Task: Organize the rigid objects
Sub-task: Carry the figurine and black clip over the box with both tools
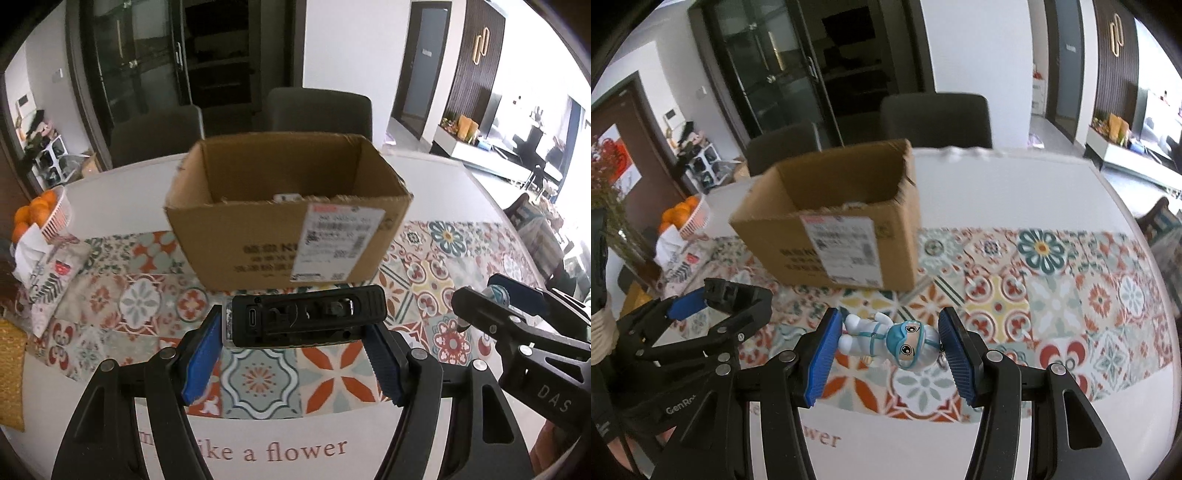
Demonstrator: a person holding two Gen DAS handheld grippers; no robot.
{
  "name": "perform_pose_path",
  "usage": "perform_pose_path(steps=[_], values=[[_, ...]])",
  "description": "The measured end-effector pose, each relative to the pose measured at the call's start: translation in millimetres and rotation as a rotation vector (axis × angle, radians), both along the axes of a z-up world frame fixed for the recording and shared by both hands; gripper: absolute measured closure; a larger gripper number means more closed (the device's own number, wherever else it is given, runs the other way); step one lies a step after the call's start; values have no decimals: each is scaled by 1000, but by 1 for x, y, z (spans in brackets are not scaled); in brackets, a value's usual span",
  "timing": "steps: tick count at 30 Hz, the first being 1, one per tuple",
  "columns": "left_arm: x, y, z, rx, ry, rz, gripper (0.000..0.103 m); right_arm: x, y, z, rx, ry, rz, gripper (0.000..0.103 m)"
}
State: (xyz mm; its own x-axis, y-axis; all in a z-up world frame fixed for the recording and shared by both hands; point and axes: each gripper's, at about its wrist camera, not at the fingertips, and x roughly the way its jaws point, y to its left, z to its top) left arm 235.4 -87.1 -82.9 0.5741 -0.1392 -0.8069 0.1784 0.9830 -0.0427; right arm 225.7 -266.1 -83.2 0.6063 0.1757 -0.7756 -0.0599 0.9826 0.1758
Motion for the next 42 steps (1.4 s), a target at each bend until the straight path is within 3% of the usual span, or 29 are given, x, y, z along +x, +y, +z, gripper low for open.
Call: perform_pose_path(steps=[13,26,37,42], values=[[11,39,43,3,-54,32,31,19,42,42,29,-94,61,48],[48,52,80,4,-107,3,31,58,58,71,65,-141,79,48],[96,55,87,16,-103,-3,31,105,65,75,66,-122,95,48],[121,51,81,19,-63,-12,31,125,67,72,54,-105,94,48]])
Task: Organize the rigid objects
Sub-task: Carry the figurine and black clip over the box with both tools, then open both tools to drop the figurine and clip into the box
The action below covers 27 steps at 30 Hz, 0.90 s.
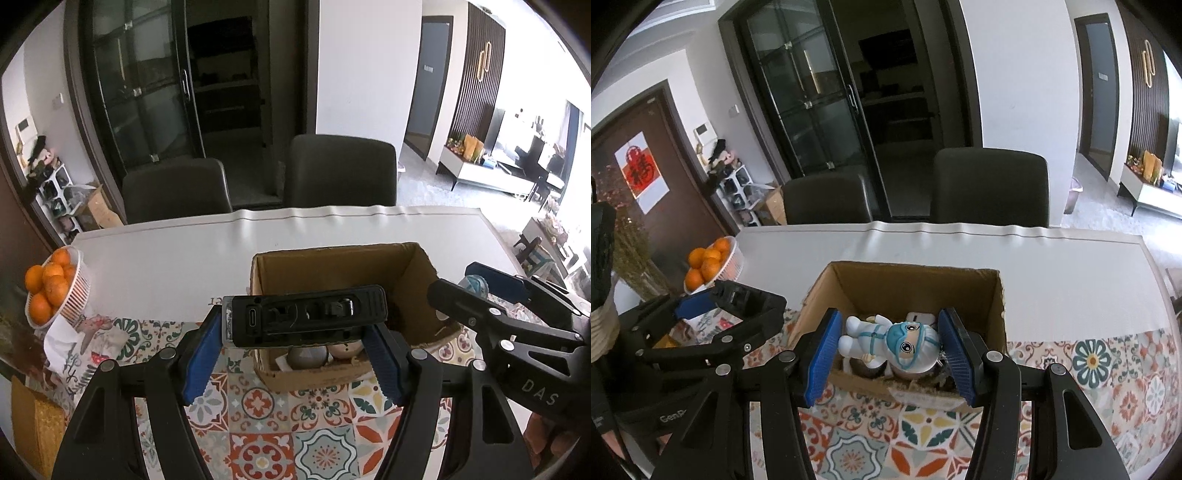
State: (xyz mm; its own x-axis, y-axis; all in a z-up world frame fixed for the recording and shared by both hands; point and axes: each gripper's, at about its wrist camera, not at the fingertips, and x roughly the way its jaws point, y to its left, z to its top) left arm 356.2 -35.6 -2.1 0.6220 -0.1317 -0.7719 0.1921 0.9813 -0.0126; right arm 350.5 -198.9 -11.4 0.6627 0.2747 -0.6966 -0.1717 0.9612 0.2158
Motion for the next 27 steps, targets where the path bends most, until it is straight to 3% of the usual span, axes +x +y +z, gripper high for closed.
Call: perform_pose_path(steps=[14,19,27], values=[[44,-20,-39,38,123,-21,30,34,-15,-28,-4,83,-39,48],[46,-18,-44,65,114,-4,22,40,-17,-36,-9,104,-43,48],[34,2,-36,128,39,106,9,43,-10,-39,-31,116,-40,47]])
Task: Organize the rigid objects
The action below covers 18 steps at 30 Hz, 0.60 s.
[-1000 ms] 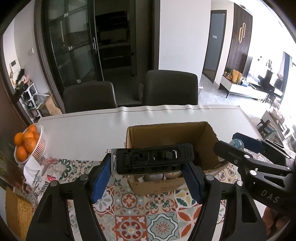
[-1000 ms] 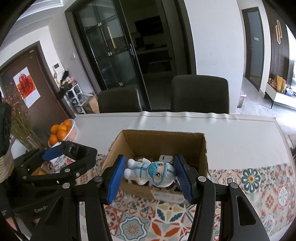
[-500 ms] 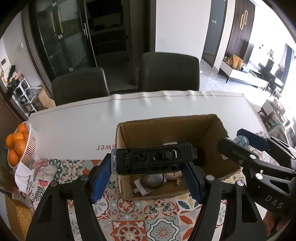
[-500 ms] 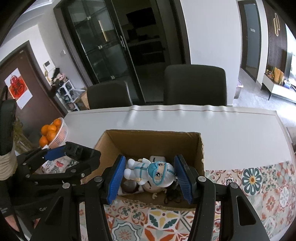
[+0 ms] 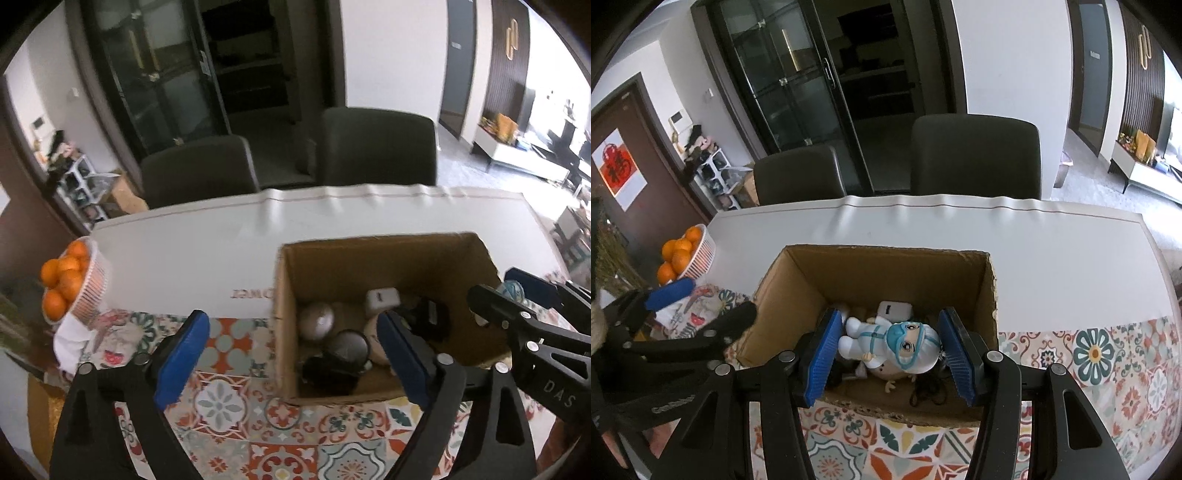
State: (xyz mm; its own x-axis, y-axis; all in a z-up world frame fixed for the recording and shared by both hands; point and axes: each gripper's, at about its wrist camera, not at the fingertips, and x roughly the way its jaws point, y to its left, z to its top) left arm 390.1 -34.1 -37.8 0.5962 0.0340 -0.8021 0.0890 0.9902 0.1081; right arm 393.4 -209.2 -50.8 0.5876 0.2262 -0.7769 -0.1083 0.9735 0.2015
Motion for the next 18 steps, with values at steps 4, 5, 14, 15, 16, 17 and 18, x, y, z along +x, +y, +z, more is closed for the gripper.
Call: perform_pose_path(steps=[4,5,14,15,16,17,18], values=[[-9,11,10,20,-44,39,7,-3,3,4,-29,-1,-29,32],[-12,12,13,23,-56,46,7,-5,3,5,-36,-3,-35,31],[-55,18,38,2,-143,39,2,-51,2,34,-132,-59,-107,19],[-61,19,41,0,-153,35,2,-61,2,40,-144,-76,-111,19],[-67,19,45,-3,-165,33,2,-69,2,45,-151,-90,-117,18],[-74,20,48,-11,-178,30,1,-73,2,48,-155,-99,-119,17],[-82,20,52,-16,-191,25,0,-84,2,55,-161,-117,-123,16]])
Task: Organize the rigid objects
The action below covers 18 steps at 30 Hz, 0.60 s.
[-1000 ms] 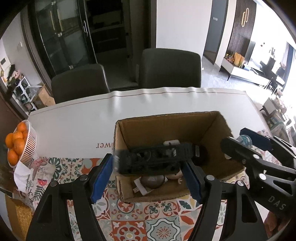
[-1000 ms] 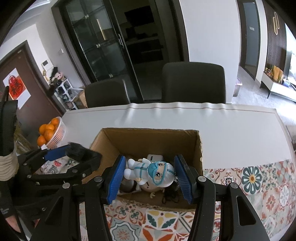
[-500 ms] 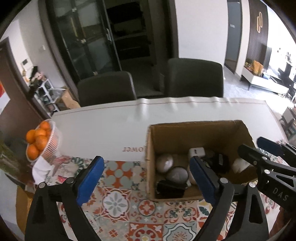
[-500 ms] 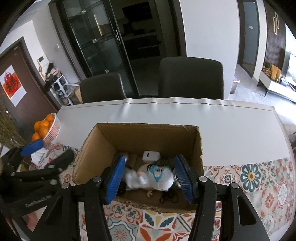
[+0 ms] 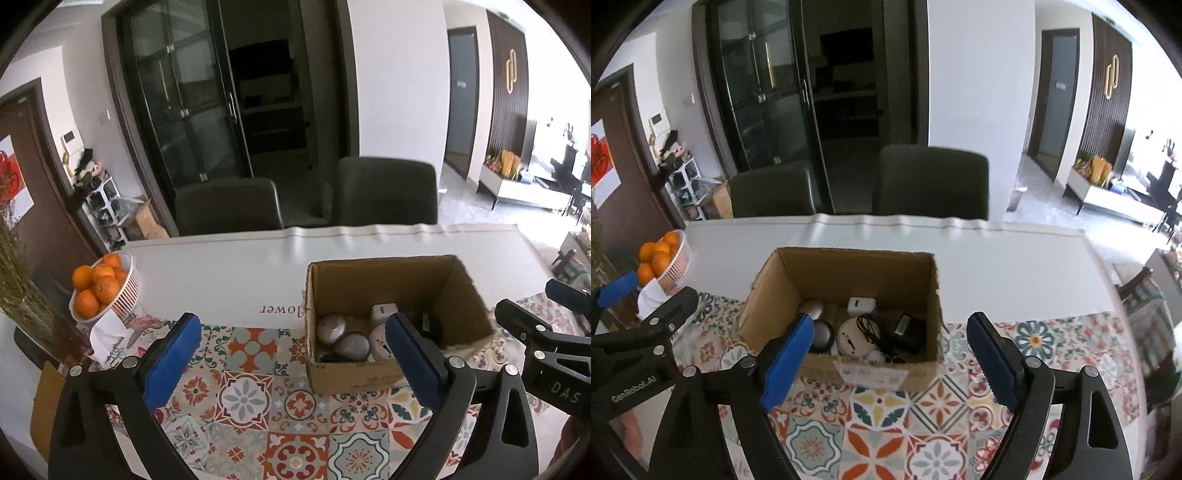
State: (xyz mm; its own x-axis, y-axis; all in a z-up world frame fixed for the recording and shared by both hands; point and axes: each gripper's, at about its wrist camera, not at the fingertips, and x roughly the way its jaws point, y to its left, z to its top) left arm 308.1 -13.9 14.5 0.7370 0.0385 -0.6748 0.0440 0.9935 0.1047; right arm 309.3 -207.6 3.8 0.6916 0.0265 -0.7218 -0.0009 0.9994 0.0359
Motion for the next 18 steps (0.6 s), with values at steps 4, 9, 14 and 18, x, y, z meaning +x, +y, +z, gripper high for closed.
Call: perform_pose_path(steps=[4,9,14,18], values=[[-28,0,14,-2,-56,-12,0,-29,-1,16,-11,-45,-15,13],[-60,1,28,2,-111,-26,0,-64,0,36,-32,-108,-25,9],[-86,0,36,-12,-137,-42,0,-89,1,46,-30,-140,-27,9],[-105,2,38,-8,-163,-33,0,-108,4,46,-36,-154,-23,7]])
